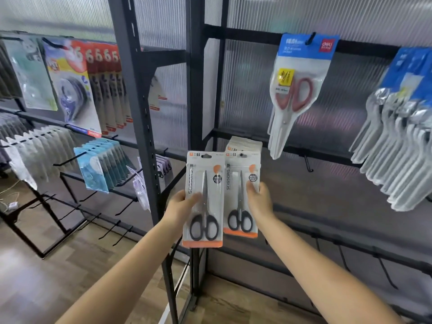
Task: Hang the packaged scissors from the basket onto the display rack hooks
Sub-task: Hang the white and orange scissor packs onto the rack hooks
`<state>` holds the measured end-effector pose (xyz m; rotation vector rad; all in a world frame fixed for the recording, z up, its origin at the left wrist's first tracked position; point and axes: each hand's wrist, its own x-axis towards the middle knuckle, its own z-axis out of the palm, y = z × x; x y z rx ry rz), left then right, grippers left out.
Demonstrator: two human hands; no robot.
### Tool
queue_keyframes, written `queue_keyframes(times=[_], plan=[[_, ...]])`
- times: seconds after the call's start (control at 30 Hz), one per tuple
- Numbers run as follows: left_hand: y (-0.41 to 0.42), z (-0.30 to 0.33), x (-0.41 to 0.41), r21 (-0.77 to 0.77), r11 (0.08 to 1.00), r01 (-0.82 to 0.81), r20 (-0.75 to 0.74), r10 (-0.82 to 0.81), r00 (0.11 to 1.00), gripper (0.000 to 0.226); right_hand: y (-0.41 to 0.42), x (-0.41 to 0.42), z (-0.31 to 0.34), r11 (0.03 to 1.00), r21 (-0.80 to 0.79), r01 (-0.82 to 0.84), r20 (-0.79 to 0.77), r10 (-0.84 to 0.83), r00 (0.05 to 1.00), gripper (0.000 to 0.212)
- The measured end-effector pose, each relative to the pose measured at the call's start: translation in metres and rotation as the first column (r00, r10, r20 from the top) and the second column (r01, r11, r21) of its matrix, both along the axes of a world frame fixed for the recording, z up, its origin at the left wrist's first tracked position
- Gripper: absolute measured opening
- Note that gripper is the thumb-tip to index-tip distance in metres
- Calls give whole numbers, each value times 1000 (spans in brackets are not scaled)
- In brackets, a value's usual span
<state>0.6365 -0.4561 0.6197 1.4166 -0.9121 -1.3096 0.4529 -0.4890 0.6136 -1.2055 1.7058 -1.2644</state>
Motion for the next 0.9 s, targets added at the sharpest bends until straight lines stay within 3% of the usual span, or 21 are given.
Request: queue_keyframes(times=[0.13,0.5,0.63,0.8,0.9], plan=[[-3,-2,-1,5,1000,-13,1,13,1000,20,-12,0,-3,1000,-8,24,-30,-25,999,34],[0,-2,-6,5,999,-37,73,36,997,18,-30,-11,-12,1000,-7,8,-334,-10,943,39],[1,-7,-10,-5,1000,0,78,0,997,18,-19,-24,-7,992,-120,-25,-403,-26,915,36],[4,-13,-21,-31,994,105,100,-101,990,4,-6,-32,24,956,-209,-207,-365,120,923,28],[5,-13,-32,-55,985,164,88,-159,983,4,-1,-34,40,940,-286,-185,-361,73,930,35]])
